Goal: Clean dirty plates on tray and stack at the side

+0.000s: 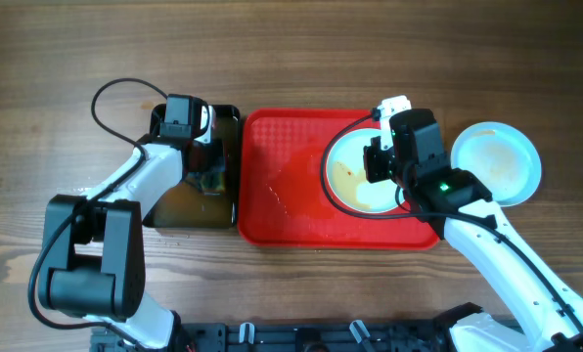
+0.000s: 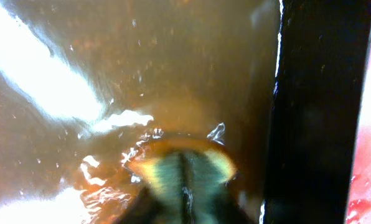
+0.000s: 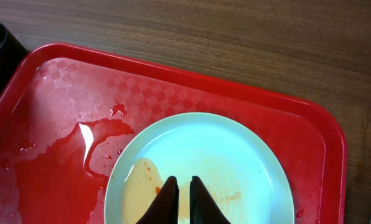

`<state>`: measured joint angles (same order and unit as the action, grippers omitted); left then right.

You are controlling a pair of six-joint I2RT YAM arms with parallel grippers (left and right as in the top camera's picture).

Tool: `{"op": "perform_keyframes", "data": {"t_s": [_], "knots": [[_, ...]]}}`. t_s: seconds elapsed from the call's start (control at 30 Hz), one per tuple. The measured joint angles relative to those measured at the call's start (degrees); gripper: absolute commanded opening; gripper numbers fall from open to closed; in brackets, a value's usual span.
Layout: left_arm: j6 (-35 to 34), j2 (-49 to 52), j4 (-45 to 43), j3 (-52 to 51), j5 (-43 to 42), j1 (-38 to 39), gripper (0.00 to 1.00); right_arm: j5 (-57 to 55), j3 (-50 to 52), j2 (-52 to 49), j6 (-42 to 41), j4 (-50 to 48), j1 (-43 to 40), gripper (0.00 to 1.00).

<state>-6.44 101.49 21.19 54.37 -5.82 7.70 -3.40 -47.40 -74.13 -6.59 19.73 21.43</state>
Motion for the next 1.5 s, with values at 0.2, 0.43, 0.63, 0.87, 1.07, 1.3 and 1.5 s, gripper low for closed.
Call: {"op": "perform_keyframes", "data": {"t_s": [0.2,0.43,0.63,0.87,1.07,1.3,1.5], "knots": [[-0.1,0.2,-1.5,0.0,1.8,0.0,0.37,0.0,0.0,0.0,-0.1,0.6,0.0,0.08],[-2.0,-1.4,9.4,0.2,-0.6,0.0,0.49,0.0,0.0,0.0,-0.1,0.6,0.0,0.08],[-2.7,-1.6,11.7,0.2,-3.1,0.0,0.04,0.0,0.0,0.0,-0.1,0.6,0.0,0.08],[-3.1,-1.6,11.5,0.5,0.7,0.2,0.42,0.0,0.0,0.0,-0.1,0.6,0.0,0.08],[-3.2,-1.6,8.3,3.5,4.7,0.2,0.57,0.0,0.0,0.0,-0.5,0.6,0.0,0.08],[-3.3,1.6,4.9,3.5,5.4,0.2,0.57,0.2,0.0,0.0,-0.9,0.6,0.0,0.08],[-3.2,3.4,1.2,4.0,6.2,0.1,0.04,0.6,0.0,0.0,-0.9,0.6,0.0,0.08]]}}
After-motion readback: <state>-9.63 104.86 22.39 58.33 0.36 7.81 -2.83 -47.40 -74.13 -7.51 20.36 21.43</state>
